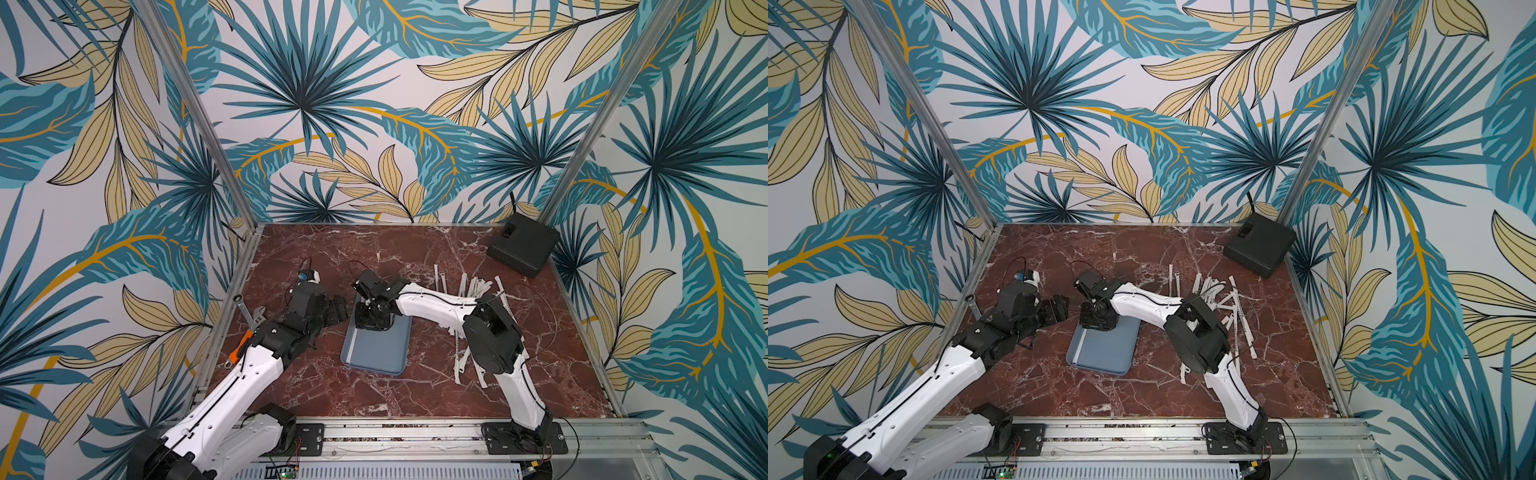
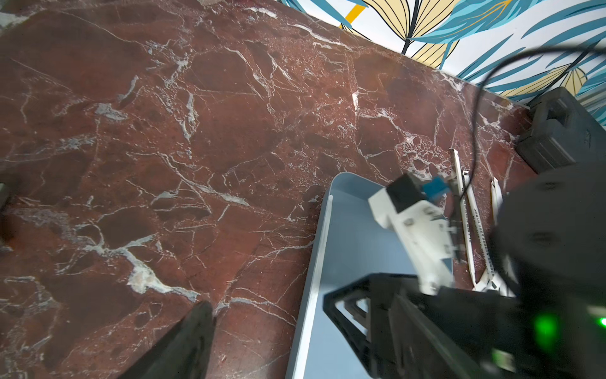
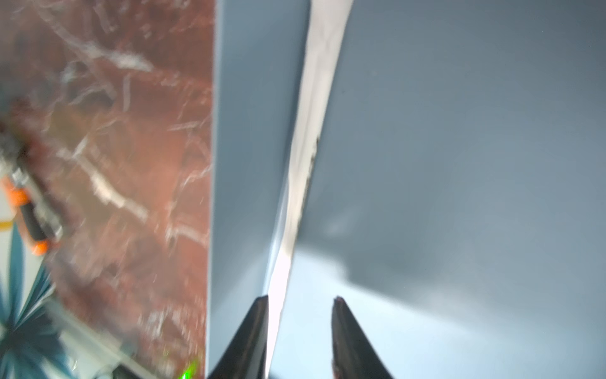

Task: Put the straws into the storage box
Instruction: Place the straw in the storage box, then pick up the straw from the center of the board.

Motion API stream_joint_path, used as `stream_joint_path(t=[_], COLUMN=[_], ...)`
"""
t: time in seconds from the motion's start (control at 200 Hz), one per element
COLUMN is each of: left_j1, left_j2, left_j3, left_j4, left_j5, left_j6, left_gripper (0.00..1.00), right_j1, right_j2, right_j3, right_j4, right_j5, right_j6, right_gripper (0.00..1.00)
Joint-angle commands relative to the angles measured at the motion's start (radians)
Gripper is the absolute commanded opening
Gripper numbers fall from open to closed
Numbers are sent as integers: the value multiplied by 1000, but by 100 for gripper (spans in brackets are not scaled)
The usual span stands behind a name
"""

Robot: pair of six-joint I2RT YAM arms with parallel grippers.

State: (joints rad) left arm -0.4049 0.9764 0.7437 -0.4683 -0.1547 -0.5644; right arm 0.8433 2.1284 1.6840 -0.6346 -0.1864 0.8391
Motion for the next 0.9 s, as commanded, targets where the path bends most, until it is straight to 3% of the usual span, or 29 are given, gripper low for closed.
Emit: stream_joint_path(t=[0.0, 0.07, 0.135, 0.215, 0.3, 0.416, 0.556, 0.891], left_j1=[-5, -8, -9, -16, -31, -57, -62, -62], left_j2=[25, 66, 97, 134, 174, 235, 274, 278], left_j3=[75, 100, 113, 129, 129, 126, 122, 101], left_j4=[-35, -49, -31, 26, 90, 118, 85, 92], left_j5=[-77, -124, -145, -46, 66, 143, 152, 147], left_j6=[98, 172, 186, 169, 123, 103, 105, 107], left_gripper=[92, 99, 100, 100, 99, 98, 97, 97], right_j1=[-122, -196, -242, -276, -315, -373, -408, -449], right_j2=[-199, -275, -299, -281, -216, -111, 5, 125], right_j3=[-125, -204, -220, -195, -110, 6, 128, 164], right_j4=[-76, -128, -179, -188, -197, -205, -250, -252], right_j5=[-28, 105, 275, 399, 447, 446, 475, 417], right_j6=[-115, -159, -199, -236, -267, -287, -313, -309], right_gripper=[39, 40, 37, 27, 25, 26, 30, 31])
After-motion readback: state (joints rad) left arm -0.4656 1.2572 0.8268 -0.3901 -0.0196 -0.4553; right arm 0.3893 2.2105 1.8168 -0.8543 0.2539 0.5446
